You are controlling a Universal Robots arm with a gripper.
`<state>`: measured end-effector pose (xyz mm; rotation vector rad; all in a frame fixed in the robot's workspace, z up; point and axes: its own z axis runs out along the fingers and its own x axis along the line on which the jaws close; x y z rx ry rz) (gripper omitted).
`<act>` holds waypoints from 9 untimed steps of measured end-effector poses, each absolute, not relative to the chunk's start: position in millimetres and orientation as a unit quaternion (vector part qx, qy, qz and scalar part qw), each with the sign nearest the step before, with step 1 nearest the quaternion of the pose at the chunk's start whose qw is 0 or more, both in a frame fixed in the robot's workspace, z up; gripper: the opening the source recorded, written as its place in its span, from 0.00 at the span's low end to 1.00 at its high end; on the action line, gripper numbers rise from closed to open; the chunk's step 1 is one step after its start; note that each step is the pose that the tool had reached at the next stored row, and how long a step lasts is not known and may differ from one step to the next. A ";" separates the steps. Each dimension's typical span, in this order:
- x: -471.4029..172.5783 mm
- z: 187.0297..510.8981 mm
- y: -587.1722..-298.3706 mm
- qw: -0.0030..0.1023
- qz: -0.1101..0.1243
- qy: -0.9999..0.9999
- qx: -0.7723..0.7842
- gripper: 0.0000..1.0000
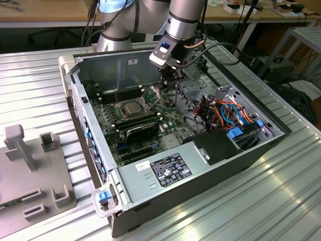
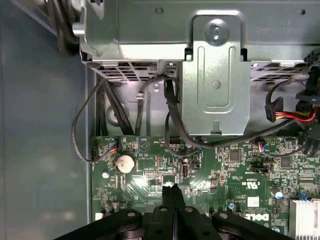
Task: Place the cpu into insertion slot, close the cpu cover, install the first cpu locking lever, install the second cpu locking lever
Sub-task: 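Close the cpu cover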
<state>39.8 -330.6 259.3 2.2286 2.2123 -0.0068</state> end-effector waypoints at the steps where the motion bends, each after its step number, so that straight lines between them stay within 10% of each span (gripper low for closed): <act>1: 39.6 257.1 -330.5 0.001 -0.002 0.704 0.710 0.11; 9: 0.8 247.7 -328.8 0.001 -0.002 0.705 0.710 0.11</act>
